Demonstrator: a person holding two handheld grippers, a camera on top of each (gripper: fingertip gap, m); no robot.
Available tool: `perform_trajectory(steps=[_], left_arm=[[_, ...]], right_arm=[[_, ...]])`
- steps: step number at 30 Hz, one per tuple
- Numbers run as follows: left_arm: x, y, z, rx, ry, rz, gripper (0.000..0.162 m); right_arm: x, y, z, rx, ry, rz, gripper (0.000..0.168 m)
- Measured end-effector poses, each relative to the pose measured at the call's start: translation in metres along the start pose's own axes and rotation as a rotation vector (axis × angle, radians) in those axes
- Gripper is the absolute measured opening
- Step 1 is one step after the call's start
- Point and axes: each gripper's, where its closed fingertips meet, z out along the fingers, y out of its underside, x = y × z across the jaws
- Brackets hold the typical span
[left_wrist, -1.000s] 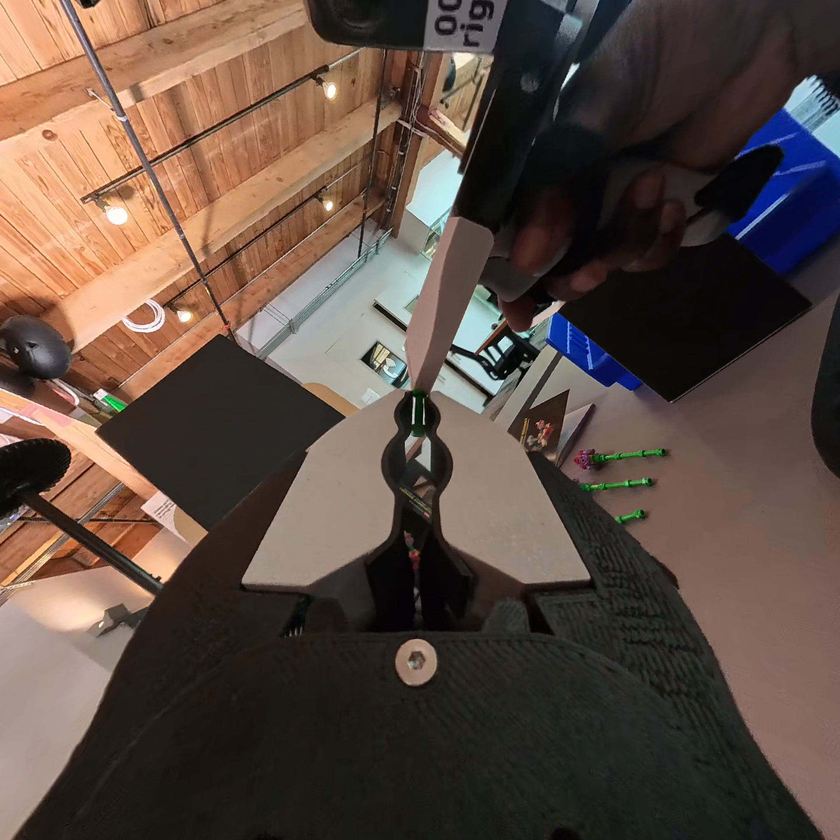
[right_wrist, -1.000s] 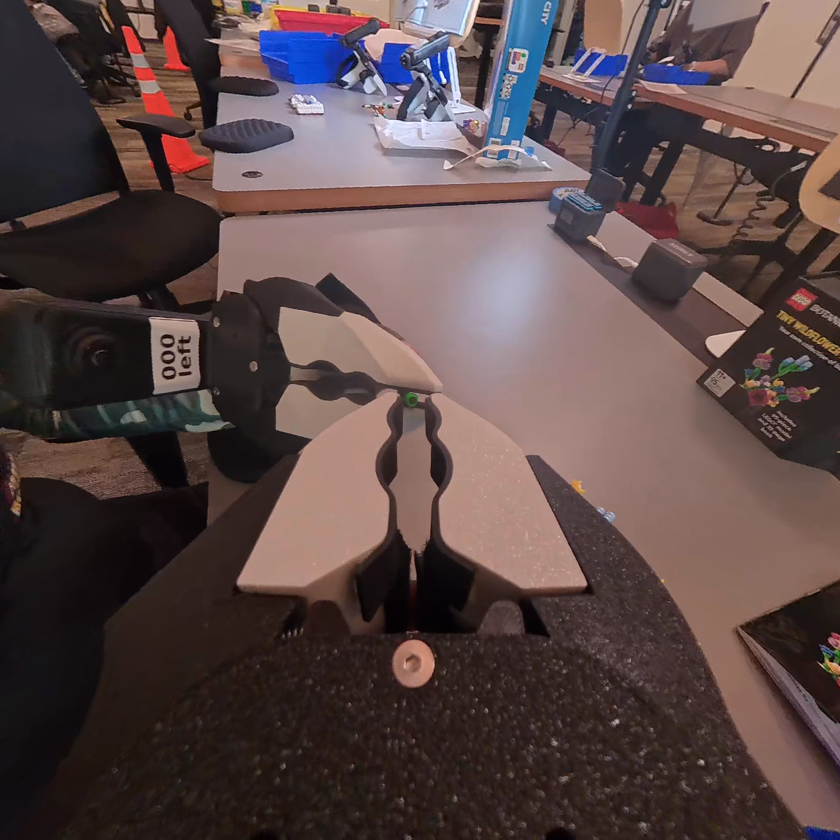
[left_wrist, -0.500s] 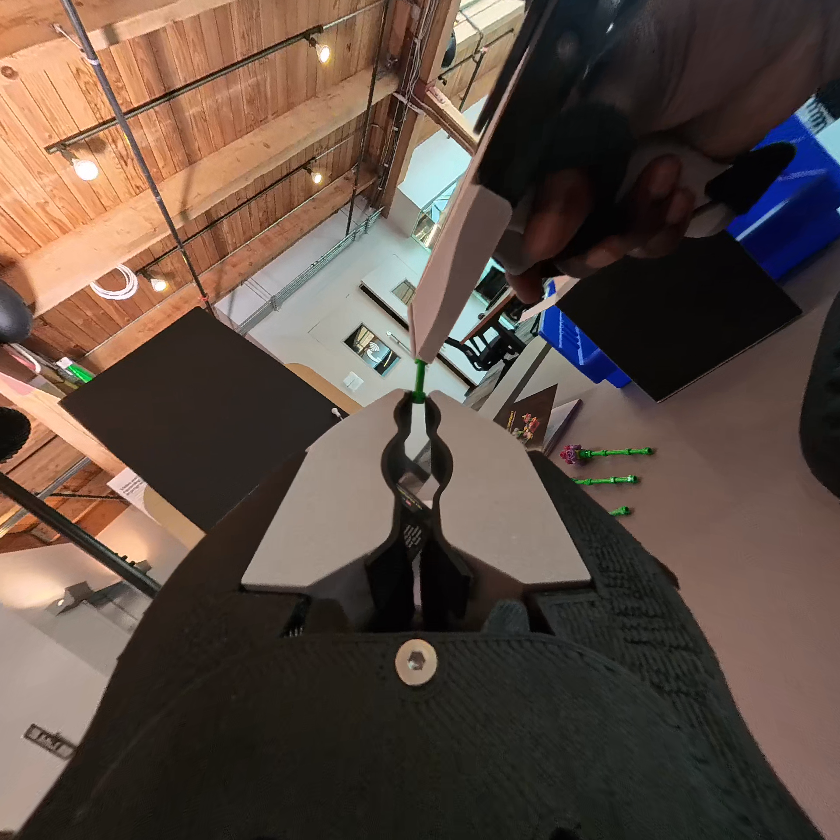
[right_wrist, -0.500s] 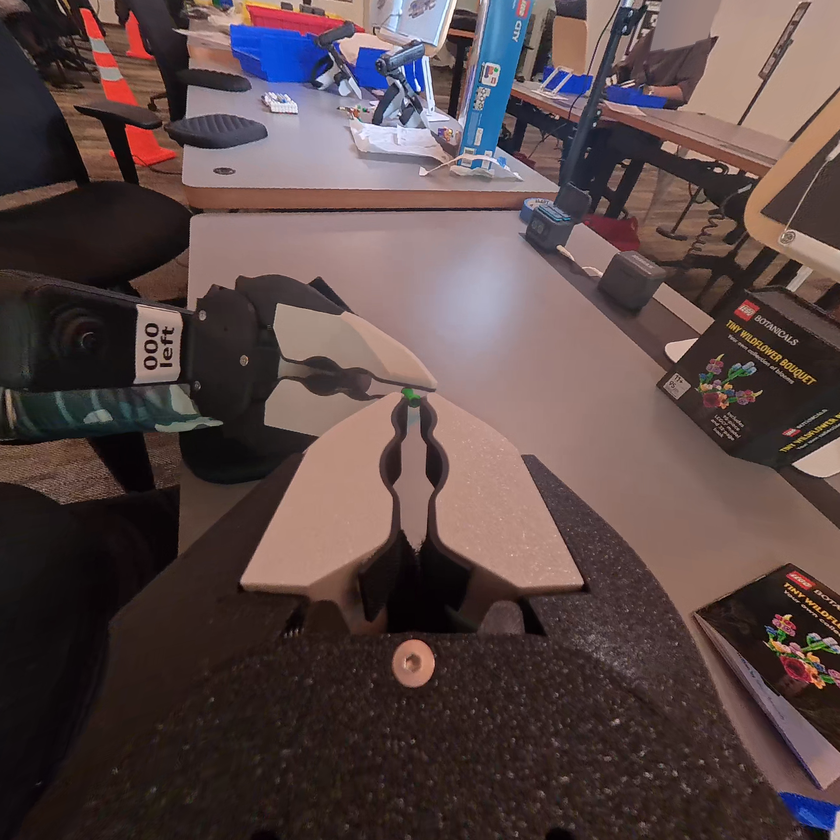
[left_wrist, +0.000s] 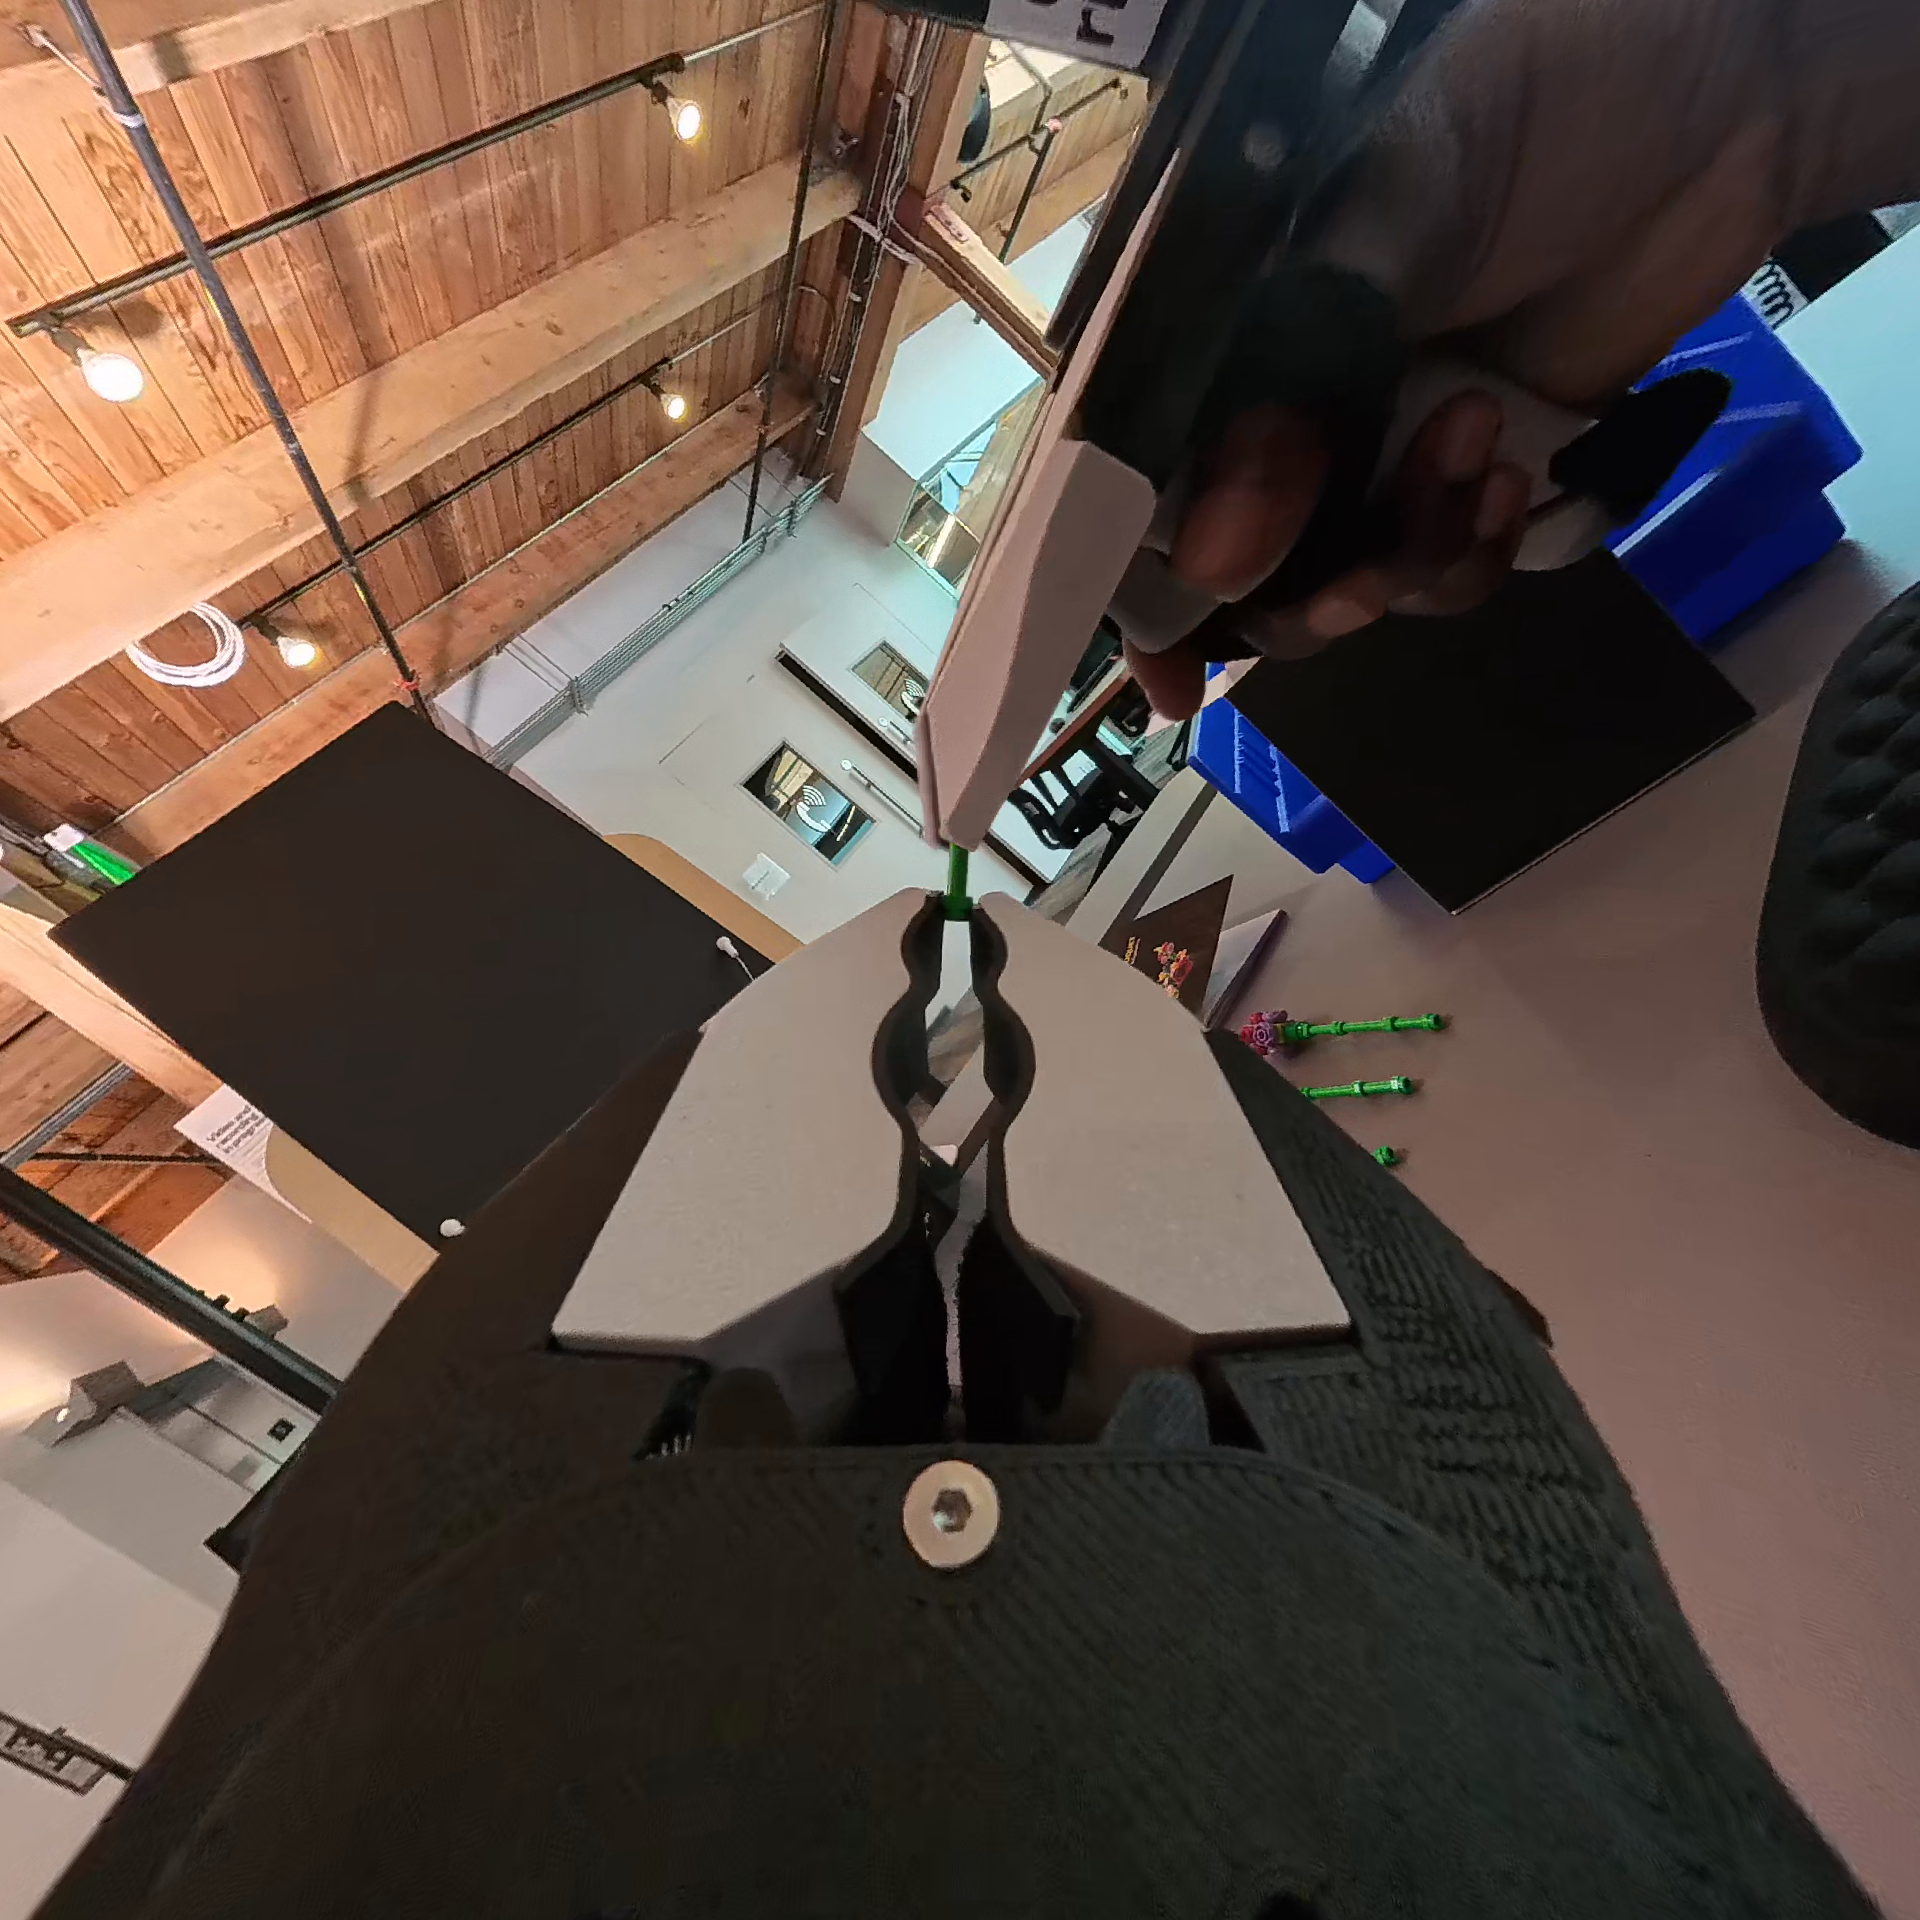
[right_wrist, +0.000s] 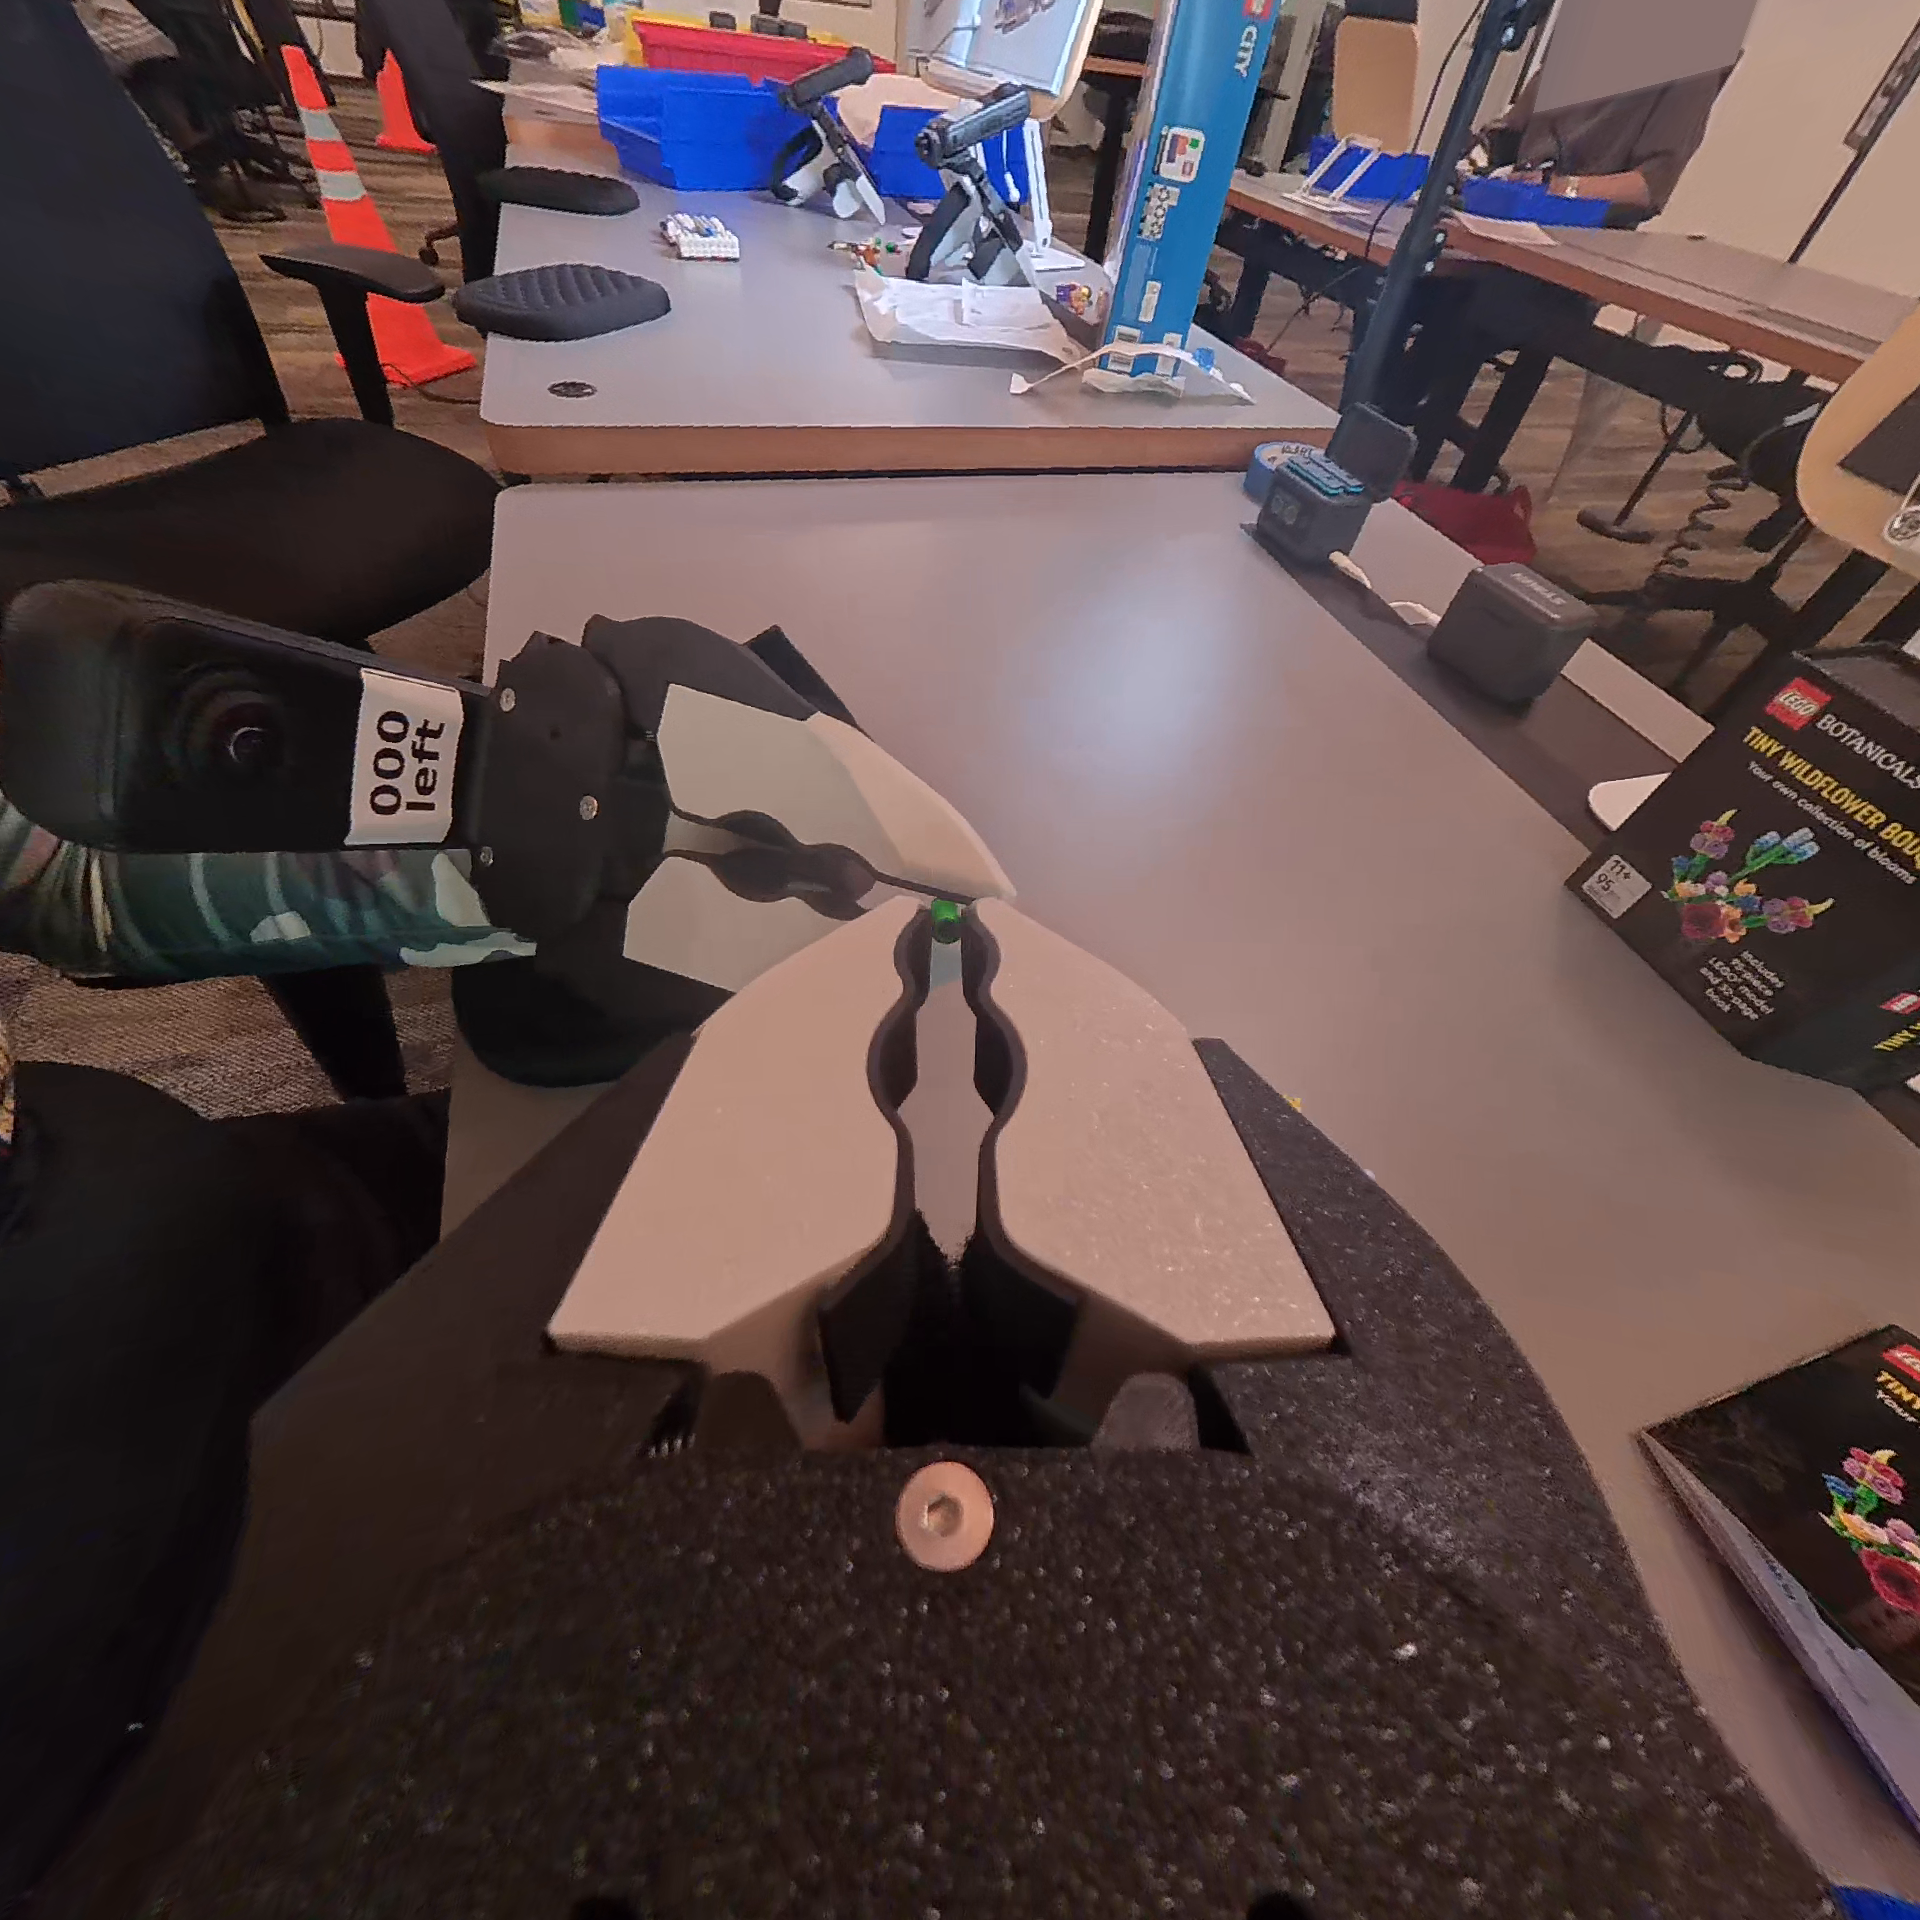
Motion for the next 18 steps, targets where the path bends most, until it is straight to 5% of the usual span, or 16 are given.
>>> perform_trajectory(steps=[8,18], left_arm=[[-0.001,0.010,0.002,-0.031,0.035,-0.174,0.010],[-0.013,0.054,0.004,-0.158,0.131,-0.942,0.028]], right_arm=[[0.012,-0.001,-0.015,-0.037,0.094,-0.056,0.005],[0.082,0.008,-0.136,-0.227,0.605,-0.114,0.005]])
